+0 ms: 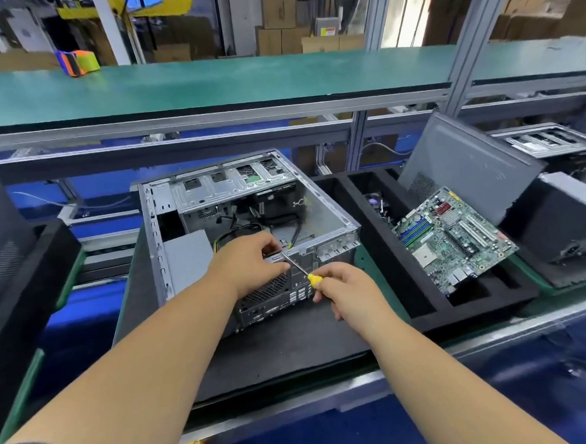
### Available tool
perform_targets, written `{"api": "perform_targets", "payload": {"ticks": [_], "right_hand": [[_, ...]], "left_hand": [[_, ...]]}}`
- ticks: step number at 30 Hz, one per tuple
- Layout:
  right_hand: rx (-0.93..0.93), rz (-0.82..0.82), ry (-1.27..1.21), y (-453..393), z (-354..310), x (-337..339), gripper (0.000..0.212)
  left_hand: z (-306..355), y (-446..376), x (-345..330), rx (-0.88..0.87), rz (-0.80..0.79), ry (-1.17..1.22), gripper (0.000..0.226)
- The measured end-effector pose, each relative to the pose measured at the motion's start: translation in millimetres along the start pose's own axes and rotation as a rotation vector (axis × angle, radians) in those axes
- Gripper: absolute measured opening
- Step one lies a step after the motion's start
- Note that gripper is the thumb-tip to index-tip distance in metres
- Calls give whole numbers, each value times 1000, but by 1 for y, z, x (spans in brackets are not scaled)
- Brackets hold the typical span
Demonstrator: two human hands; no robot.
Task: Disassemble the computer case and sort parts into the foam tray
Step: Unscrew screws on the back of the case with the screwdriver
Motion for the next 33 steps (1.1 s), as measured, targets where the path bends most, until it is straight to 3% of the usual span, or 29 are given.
{"api": "perform_targets", "payload": {"ticks": [23, 33], "right_hand": [[-28, 16, -34, 15, 13, 1, 9], [2, 41, 70, 16, 12, -1, 10]], "left_hand": [[1, 4, 1, -13, -14, 55, 22], [1, 3, 1, -18, -15, 59, 21]]}}
Point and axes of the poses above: each hand's wrist, its own y-axis away from the middle knuckle, its own x-axis out of the back of the hand, z = x × y, the point moved 6 cm from there along -y, towards the middle knuckle, and after that the axes turned 2 degrees about -x, right-handed, at the moved point
